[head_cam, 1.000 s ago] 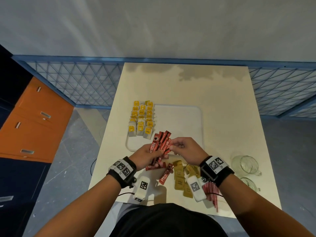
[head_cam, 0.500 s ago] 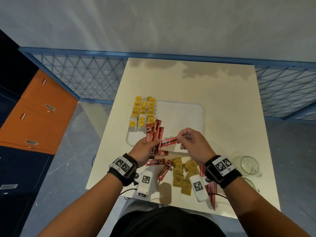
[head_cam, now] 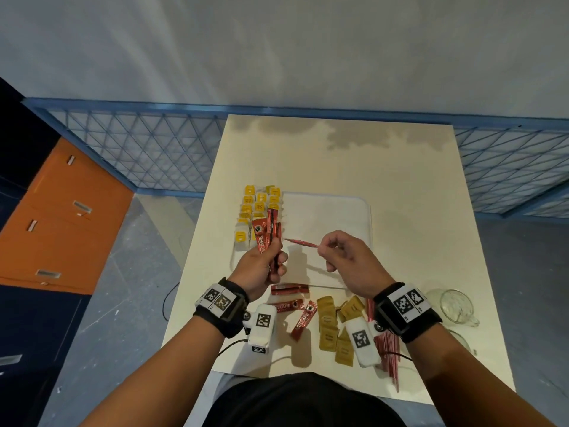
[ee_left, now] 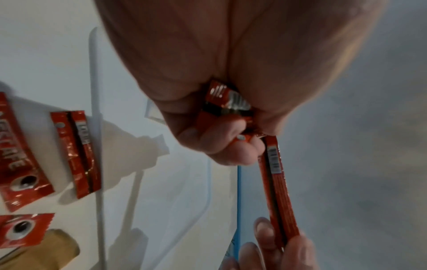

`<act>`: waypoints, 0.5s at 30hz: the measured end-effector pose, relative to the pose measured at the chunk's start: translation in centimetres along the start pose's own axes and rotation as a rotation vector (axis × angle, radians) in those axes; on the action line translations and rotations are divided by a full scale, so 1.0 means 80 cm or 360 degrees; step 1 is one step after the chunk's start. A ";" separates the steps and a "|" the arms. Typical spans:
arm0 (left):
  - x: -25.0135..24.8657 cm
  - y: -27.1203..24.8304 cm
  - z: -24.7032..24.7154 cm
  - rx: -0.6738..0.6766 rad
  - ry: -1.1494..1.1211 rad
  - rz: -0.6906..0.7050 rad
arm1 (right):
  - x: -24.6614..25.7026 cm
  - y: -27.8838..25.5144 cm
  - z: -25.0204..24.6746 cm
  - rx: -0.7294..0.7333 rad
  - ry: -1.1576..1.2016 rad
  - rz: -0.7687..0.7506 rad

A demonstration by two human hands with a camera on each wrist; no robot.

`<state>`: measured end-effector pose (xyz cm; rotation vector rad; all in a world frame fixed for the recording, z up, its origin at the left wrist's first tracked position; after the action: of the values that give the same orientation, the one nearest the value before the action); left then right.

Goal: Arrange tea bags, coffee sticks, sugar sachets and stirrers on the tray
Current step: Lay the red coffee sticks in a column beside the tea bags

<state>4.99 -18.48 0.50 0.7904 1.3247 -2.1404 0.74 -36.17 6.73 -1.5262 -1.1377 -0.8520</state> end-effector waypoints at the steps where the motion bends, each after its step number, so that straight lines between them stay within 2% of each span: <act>1: -0.006 0.002 -0.002 -0.0003 -0.0010 0.0017 | 0.002 0.003 0.002 0.0019 -0.0022 -0.0004; 7: -0.037 0.014 -0.008 0.0011 0.0119 0.0115 | 0.014 0.018 0.010 0.0114 -0.0299 -0.0096; 11: -0.049 0.024 -0.012 -0.0030 0.0224 0.0164 | 0.030 0.029 0.019 0.0147 -0.0315 -0.0221; 15: -0.059 0.033 -0.017 -0.0087 0.0406 0.0221 | 0.028 0.045 0.024 0.0157 -0.0323 -0.0220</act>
<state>10.36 -17.82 1.66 1.1284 1.4016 -1.9358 4.81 -33.98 7.27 -1.4906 -1.4261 -0.7326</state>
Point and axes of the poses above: each hand's wrist, its own y-axis towards the middle knuckle, its own z-axis out of the palm, x = y × z, the point moved 10 cm from there along y, towards the middle knuckle, and after that the axes turned 2 degrees about -y, right-handed, at the moved point
